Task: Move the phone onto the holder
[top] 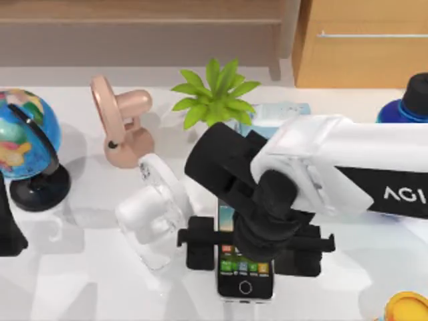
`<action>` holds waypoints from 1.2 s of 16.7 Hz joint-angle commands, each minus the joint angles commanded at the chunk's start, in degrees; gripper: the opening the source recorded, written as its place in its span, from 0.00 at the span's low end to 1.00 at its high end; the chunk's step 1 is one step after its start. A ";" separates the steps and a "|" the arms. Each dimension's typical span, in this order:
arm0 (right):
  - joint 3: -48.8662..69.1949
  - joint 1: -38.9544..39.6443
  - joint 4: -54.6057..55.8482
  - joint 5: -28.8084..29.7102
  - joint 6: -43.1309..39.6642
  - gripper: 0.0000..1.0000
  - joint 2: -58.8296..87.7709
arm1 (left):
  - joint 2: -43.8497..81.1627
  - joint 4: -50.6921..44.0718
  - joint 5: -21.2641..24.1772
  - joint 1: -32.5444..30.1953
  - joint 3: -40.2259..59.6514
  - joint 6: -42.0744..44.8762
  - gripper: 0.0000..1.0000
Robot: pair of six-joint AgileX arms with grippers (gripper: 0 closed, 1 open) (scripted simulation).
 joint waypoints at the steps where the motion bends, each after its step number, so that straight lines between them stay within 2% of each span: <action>1: 0.26 -0.07 -0.15 0.28 -0.13 0.00 0.69 | 0.00 0.00 0.00 0.00 0.00 0.00 1.00; 6: 0.21 -1.30 -1.65 2.11 0.30 0.00 5.83 | 0.00 0.00 0.00 0.00 0.00 0.00 1.00; 14: 0.21 -3.37 -1.83 1.55 -1.65 0.00 2.90 | 0.00 0.00 0.00 0.00 0.00 0.00 1.00; 20: 0.18 -15.17 5.30 -5.98 -11.62 0.00 -8.67 | 0.00 0.00 0.00 0.00 0.00 0.00 1.00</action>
